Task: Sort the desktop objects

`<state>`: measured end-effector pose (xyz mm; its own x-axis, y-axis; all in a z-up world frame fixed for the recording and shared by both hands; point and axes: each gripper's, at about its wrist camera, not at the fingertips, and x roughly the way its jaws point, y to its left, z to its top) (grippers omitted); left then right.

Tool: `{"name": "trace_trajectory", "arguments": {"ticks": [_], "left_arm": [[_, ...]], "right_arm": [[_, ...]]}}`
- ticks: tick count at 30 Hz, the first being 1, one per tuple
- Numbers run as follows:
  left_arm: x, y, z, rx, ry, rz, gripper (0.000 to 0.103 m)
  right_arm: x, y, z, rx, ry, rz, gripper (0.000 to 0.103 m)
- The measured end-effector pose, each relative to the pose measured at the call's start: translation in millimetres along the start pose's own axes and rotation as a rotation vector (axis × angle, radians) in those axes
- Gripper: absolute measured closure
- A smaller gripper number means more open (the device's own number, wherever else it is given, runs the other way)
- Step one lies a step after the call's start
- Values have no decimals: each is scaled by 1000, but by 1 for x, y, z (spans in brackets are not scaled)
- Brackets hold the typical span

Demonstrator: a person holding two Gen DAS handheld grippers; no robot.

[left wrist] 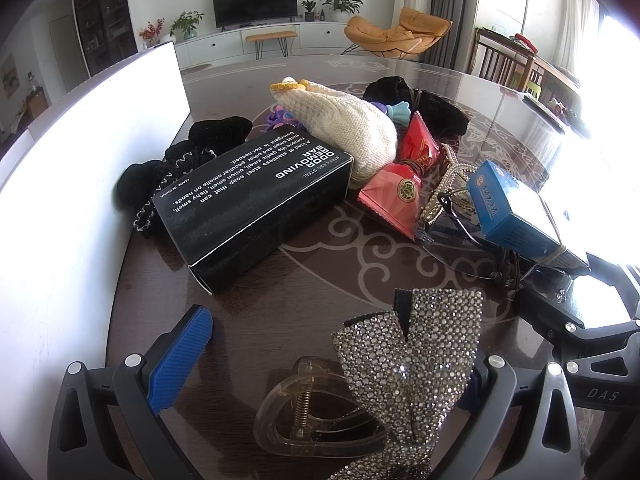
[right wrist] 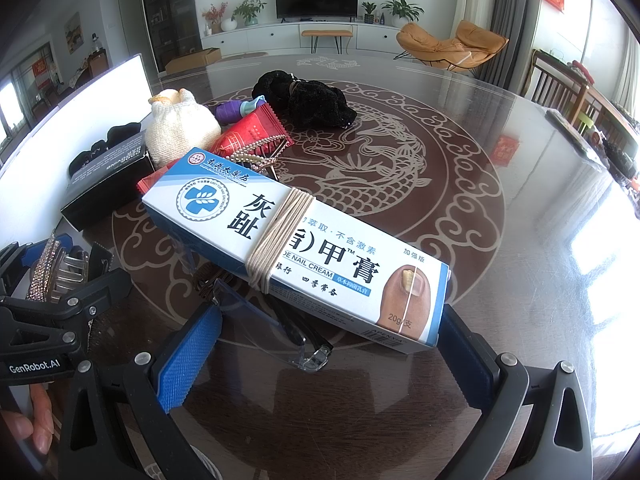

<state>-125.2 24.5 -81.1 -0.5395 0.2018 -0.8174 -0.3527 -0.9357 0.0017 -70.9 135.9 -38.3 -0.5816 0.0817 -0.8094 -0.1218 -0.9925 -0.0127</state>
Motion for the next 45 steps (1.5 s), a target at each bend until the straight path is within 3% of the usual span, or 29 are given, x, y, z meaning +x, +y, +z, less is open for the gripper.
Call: {"name": "trace_trajectory", "arguments": {"ticks": [31, 39, 40, 41, 43, 45], "left_arm": [[0, -1, -1, 2, 3, -1, 0], [-19, -5, -22, 92, 25, -77, 0], [-26, -3, -26, 87, 13, -99, 10], [-32, -1, -29, 83, 4, -109, 31], [-40, 4, -32, 75, 14, -133, 55], [-49, 9, -35, 59, 15, -164, 56]], "right_arm": [[0, 0, 0, 0, 0, 0, 0], [0, 0, 0, 0, 0, 0, 0], [0, 0, 0, 0, 0, 0, 0], [0, 0, 0, 0, 0, 0, 0], [0, 0, 0, 0, 0, 0, 0], [0, 0, 0, 0, 0, 0, 0]]}}
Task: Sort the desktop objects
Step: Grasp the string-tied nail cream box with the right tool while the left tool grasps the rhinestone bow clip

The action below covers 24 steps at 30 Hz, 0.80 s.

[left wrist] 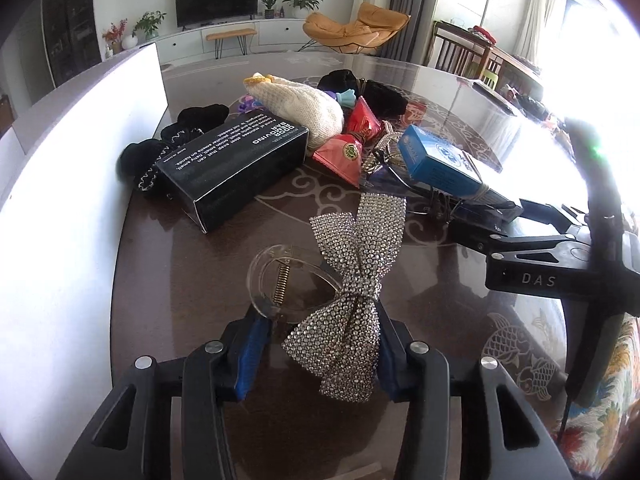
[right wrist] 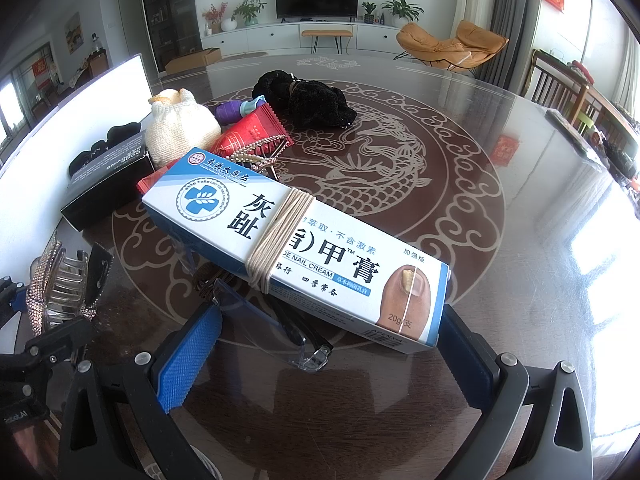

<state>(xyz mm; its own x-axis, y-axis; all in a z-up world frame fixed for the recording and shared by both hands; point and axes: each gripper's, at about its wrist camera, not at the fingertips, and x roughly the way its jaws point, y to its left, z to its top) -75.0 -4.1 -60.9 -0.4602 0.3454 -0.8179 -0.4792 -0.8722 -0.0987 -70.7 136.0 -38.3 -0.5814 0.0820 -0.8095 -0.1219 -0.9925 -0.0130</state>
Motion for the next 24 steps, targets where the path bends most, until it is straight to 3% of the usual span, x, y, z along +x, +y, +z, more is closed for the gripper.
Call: {"name": "trace_trajectory", "arguments": {"ticks": [6, 11, 17, 21, 24], "left_arm": [[-12, -4, -23, 23, 25, 5, 57], [-7, -3, -20, -5, 25, 46, 28], [-16, -2, -24, -27, 15, -26, 28], [-31, 8, -48, -47, 14, -57, 28], [-40, 0, -64, 14, 23, -52, 28]], "right_arm": [[0, 0, 0, 0, 0, 0, 0], [0, 0, 0, 0, 0, 0, 0], [0, 0, 0, 0, 0, 0, 0], [0, -2, 1, 3, -1, 5, 0], [-2, -3, 0, -69, 67, 53, 0]]}}
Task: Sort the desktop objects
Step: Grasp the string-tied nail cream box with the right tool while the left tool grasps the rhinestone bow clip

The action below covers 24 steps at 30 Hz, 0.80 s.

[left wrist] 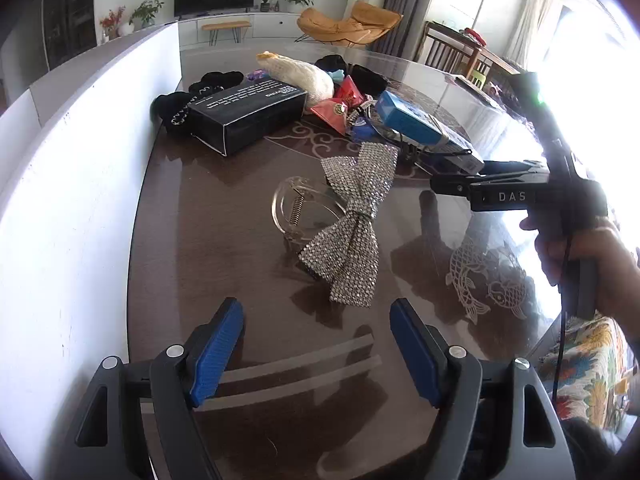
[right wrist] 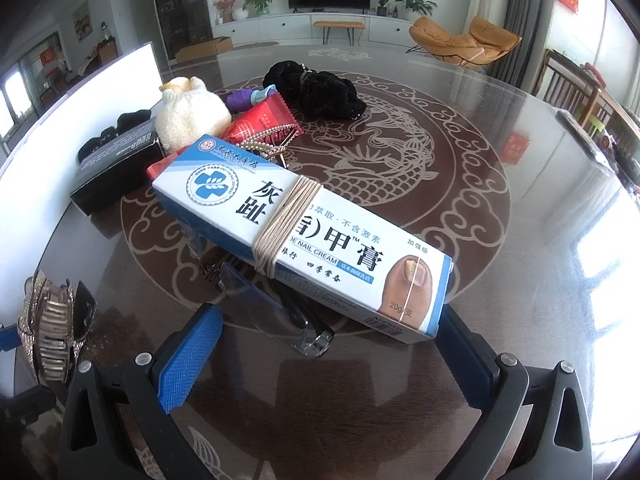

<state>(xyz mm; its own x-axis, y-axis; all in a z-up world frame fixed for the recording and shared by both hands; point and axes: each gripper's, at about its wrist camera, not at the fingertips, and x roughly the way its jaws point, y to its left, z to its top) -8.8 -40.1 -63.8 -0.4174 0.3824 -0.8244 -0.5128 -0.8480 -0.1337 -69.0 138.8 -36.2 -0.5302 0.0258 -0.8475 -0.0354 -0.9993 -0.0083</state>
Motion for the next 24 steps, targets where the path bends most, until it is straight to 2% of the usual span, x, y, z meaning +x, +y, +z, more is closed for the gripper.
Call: {"name": "trace_trajectory", "arguments": {"ticks": [2, 5, 9, 13, 14, 15, 16, 18, 19, 21, 24], "left_arm": [[-3, -17, -2, 79, -20, 34, 28], [-4, -39, 9, 153, -66, 118, 28], [11, -36, 36, 91, -84, 166, 27], [33, -22, 53, 15, -29, 138, 27], [34, -20, 53, 11, -25, 123, 29], [34, -19, 52, 10, -27, 113, 37], [32, -18, 51, 9, -31, 106, 43], [27, -15, 45, 11, -36, 84, 57], [25, -14, 40, 7, -38, 75, 58], [21, -13, 34, 0, -43, 74, 58], [18, -11, 29, -38, -34, 70, 58]], "right_arm": [[-7, -3, -1, -100, 18, 39, 0], [-22, -9, 10, -258, -1, 23, 0], [-24, -7, 39, -365, 55, 143, 0], [-14, 10, 62, -404, 73, 211, 5], [-9, 14, 66, -403, 88, 220, 12], [-3, 17, 69, -396, 111, 225, 20], [2, 19, 69, -382, 140, 240, 37], [4, 17, 72, -334, 168, 273, 47], [3, 14, 71, -309, 172, 286, 55], [-3, 3, 69, -237, 187, 287, 57], [-14, -29, 63, -78, 211, 243, 58]]}}
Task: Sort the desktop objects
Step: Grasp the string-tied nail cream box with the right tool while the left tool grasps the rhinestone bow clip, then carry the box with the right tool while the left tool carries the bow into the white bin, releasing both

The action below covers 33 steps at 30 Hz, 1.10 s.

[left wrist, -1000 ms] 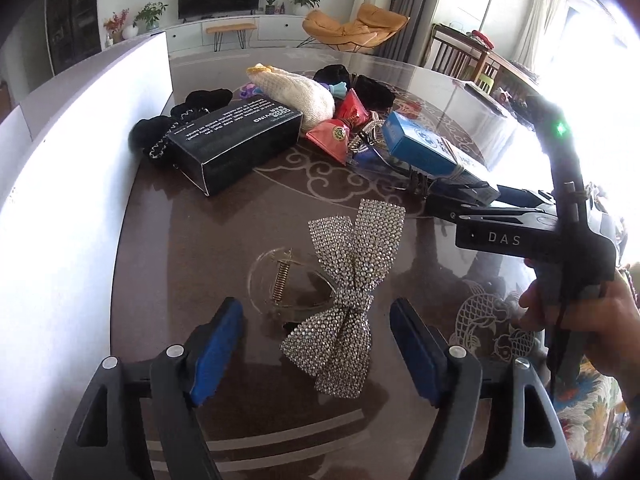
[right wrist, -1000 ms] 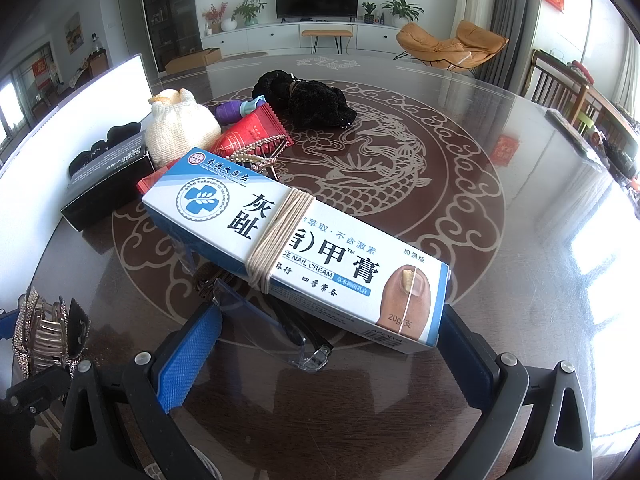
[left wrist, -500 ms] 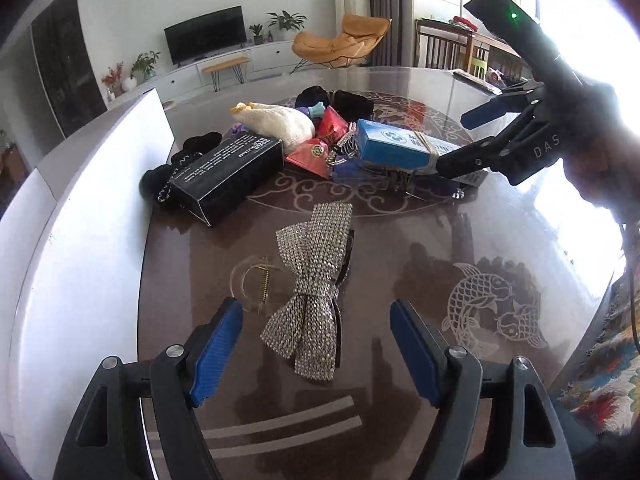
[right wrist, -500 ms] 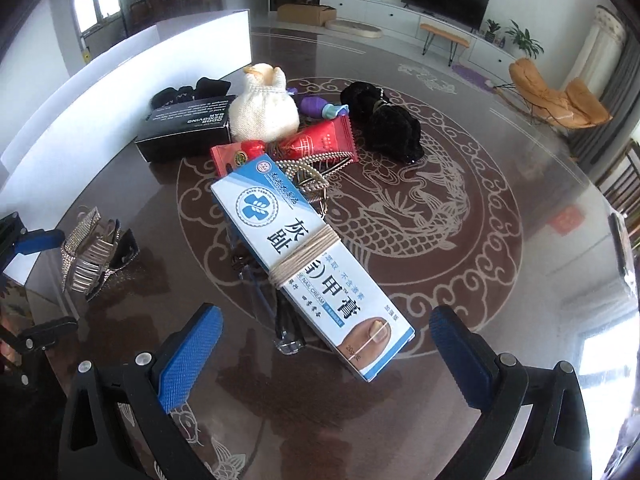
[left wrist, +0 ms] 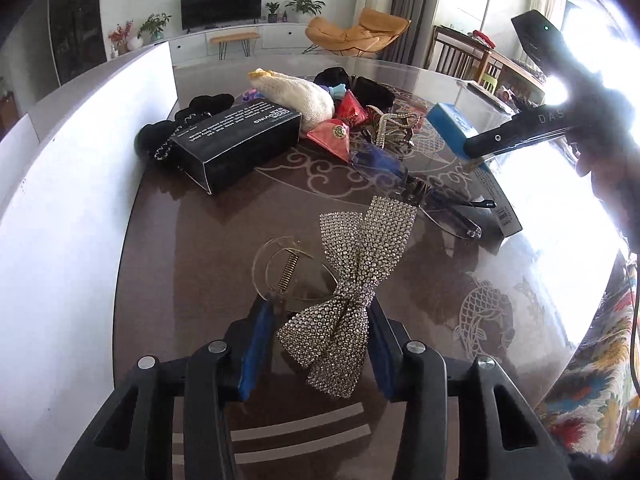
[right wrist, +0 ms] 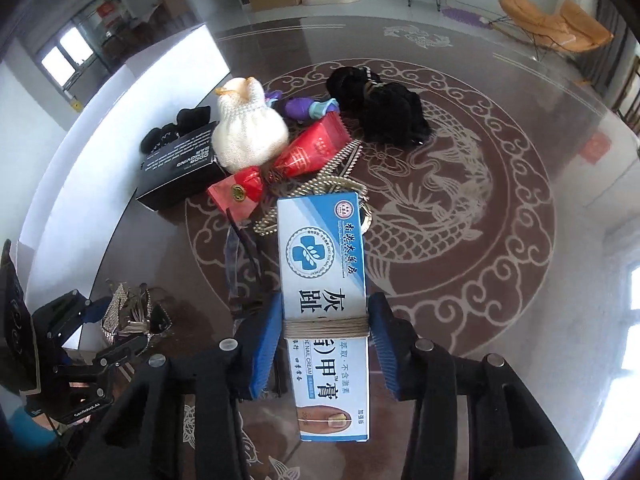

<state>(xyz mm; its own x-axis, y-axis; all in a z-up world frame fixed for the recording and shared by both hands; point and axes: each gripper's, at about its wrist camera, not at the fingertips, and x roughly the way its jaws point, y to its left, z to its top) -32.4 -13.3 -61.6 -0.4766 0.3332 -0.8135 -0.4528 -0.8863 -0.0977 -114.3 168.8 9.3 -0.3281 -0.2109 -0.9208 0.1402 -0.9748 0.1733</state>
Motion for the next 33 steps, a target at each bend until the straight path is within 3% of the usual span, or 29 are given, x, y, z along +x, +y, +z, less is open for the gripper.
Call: {"name": "trace_trajectory", "arguments": {"ticks": [4, 5, 6, 7, 8, 10, 12, 13, 14, 15, 22, 24, 28, 33], "left_arm": [[1, -1, 0, -39, 14, 26, 57], [4, -3, 3, -29, 17, 31, 57], [4, -5, 4, -16, 18, 40, 54], [5, -7, 6, -1, 21, 56, 52], [6, -9, 8, 15, 23, 73, 47], [9, -13, 11, 46, 27, 96, 37], [13, -13, 13, 63, 28, 82, 41], [13, -11, 12, 55, 22, 56, 50], [13, -8, 12, 41, 20, 37, 54], [11, -6, 12, 27, 14, 36, 54], [-49, 5, 13, -76, -103, -64, 54], [-74, 12, 18, -110, -144, -93, 54], [-125, 40, 25, -161, -227, -70, 54], [-178, 106, 19, -210, -291, 89, 54]], "right_arm": [[-13, -44, -16, 168, 22, -67, 57], [-15, -51, -18, 175, 23, -87, 52], [-15, -54, -21, 171, 30, -88, 44], [-14, -57, -23, 165, 37, -89, 30], [-14, -59, -26, 155, 36, -94, 26], [-8, -53, -29, 105, 44, -108, 26], [1, -47, -30, 53, 56, -155, 26], [7, -46, -31, 41, 58, -160, 30], [11, -46, -32, 40, 58, -157, 47], [11, -47, -34, 41, 45, -182, 56], [-43, -54, -43, 128, -61, -86, 59], [-67, -43, -39, 113, -100, -52, 59], [-104, 8, -21, 41, -158, 14, 59], [-116, 106, 12, -68, -208, 182, 59]]}}
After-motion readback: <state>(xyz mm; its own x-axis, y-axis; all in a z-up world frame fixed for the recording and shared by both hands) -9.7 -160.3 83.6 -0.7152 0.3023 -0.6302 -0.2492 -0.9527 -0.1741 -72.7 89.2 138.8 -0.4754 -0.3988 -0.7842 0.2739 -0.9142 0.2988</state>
